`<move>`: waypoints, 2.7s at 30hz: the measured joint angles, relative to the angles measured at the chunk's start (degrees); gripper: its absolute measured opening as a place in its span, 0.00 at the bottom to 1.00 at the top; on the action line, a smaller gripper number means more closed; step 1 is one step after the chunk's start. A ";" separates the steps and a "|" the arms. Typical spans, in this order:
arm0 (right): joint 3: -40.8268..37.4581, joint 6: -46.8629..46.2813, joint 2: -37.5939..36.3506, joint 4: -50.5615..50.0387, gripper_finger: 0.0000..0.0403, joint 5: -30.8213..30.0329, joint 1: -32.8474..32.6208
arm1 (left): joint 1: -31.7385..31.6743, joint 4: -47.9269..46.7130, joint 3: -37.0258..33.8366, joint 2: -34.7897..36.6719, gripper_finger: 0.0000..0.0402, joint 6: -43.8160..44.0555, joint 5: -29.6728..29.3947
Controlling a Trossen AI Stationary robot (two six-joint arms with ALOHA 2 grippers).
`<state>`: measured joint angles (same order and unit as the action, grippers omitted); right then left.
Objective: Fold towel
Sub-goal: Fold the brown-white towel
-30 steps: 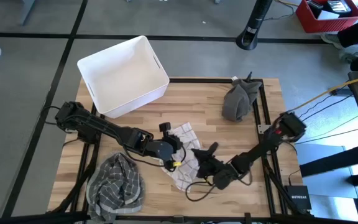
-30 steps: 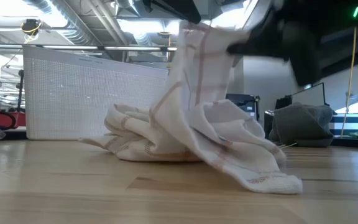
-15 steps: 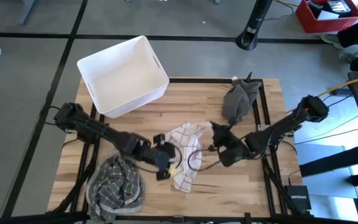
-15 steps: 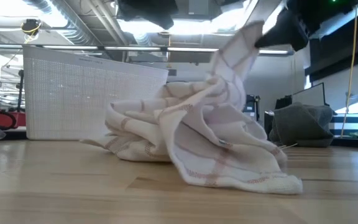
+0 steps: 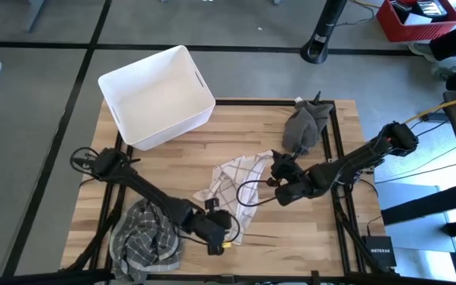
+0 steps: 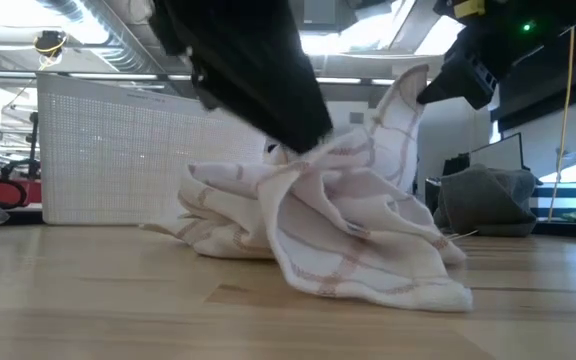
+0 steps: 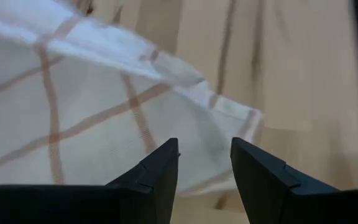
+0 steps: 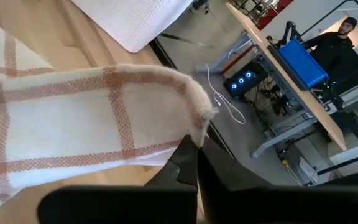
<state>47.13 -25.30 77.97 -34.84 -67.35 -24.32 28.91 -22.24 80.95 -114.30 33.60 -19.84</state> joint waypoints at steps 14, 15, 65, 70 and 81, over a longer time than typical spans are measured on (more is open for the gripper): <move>0.00 0.02 0.02 -1.11 0.00 -0.30 -0.02 | -0.14 -7.52 0.04 -3.58 0.35 -5.08 -2.96; 0.00 0.00 0.02 -1.11 0.00 0.05 -0.02 | -0.58 -10.40 0.02 -3.69 0.35 -5.02 -4.43; 1.33 0.07 -0.08 -2.80 0.00 3.50 -0.72 | -3.10 -11.95 -17.16 5.23 0.02 6.40 -13.62; 3.08 0.21 -2.31 -5.33 0.00 2.03 -3.00 | -1.97 -21.64 -10.03 6.52 0.01 5.16 -16.35; 16.97 0.47 -9.01 -19.71 0.00 0.34 -9.57 | 3.79 -43.97 2.28 12.03 0.00 6.67 -23.44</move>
<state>64.10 -24.83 68.96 -54.55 -67.01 -33.88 32.71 -66.21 83.22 -102.27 40.26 -43.27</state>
